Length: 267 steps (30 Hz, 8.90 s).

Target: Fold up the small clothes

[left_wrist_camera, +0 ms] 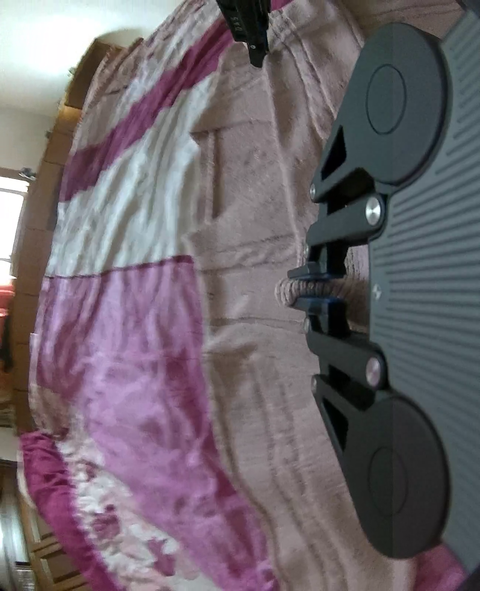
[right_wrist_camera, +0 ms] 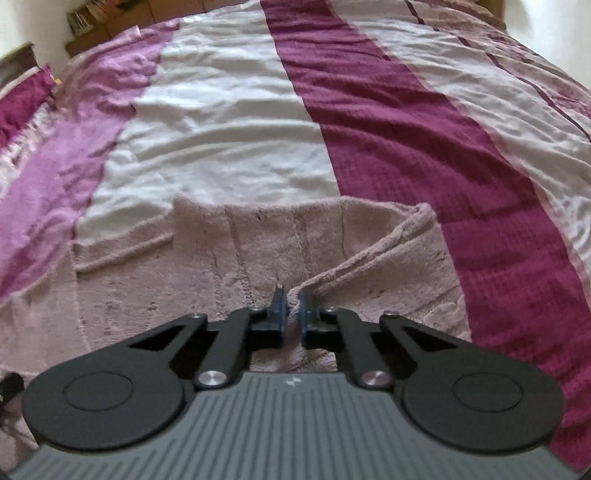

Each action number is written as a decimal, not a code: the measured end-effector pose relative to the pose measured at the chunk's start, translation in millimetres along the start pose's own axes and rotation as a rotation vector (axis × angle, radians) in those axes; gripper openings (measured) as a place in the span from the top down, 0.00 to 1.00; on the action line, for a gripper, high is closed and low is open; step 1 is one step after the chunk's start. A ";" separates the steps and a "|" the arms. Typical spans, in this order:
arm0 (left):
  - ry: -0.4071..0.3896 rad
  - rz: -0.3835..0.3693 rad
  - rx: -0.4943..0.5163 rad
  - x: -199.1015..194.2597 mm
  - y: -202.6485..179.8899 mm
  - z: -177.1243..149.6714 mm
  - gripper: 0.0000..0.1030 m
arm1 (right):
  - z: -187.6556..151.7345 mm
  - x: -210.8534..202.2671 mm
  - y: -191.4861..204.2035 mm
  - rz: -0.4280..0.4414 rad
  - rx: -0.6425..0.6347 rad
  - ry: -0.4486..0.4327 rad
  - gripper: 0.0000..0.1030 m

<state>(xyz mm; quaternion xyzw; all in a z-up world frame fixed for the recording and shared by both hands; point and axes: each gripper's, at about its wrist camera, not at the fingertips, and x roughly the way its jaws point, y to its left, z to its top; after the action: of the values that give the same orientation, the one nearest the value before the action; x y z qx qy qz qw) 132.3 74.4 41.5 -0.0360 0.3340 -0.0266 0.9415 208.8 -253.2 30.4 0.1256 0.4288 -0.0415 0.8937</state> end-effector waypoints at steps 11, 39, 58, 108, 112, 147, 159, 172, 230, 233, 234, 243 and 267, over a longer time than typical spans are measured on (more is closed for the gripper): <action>-0.032 0.067 -0.012 16.9 2.2 21.8 0.89 | 4.3 -10.6 -18.9 0.105 0.102 -0.140 0.97; 0.066 0.027 -0.015 5.3 2.9 -12.4 0.46 | -104.1 -70.0 -60.7 0.113 -0.113 -0.182 0.68; 0.097 0.072 -0.017 8.6 3.8 -14.7 0.43 | -91.1 -56.1 -73.8 0.083 -0.041 -0.204 0.59; 0.140 0.424 -0.488 -107.0 195.3 -65.0 0.31 | -173.7 -139.1 -11.6 0.243 -0.059 -0.135 0.22; 0.095 0.406 -0.564 -107.7 207.2 -68.6 0.31 | -174.1 -136.4 -10.5 0.232 -0.062 -0.128 0.22; -0.050 0.465 -0.369 -83.9 225.8 -30.6 0.90 | -178.5 -123.9 -13.8 0.200 -0.039 -0.111 0.22; -0.215 0.328 -0.320 -121.7 177.4 19.4 0.91 | -178.3 -126.1 -20.1 0.225 -0.016 -0.120 0.22; -0.278 0.133 -0.266 -127.6 99.4 49.1 0.92 | -177.9 -125.6 -26.9 0.239 0.013 -0.124 0.22; 0.084 0.083 -0.055 -100.5 74.1 -53.4 0.44 | -135.5 -92.7 115.1 0.530 -0.090 0.069 0.22; 0.086 0.118 -0.071 -92.9 80.3 -53.9 0.44 | -130.4 -85.3 125.6 0.547 -0.071 0.088 0.22; 0.085 0.132 -0.071 -89.7 81.6 -53.9 0.44 | -128.1 -82.9 129.6 0.551 -0.068 0.094 0.22; 0.068 0.162 -0.099 -72.5 86.3 -54.8 0.44 | -112.4 -54.1 169.9 0.579 -0.086 0.178 0.23; 0.060 0.253 -0.124 -44.2 85.6 -55.2 0.41 | -60.5 -73.9 181.1 0.450 -0.370 -0.077 0.92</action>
<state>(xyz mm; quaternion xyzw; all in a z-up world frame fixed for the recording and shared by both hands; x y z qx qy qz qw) 65.4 160.2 19.1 -0.0507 0.3647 0.1119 0.9230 149.6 -65.2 85.7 0.0509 0.3564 0.2318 0.9037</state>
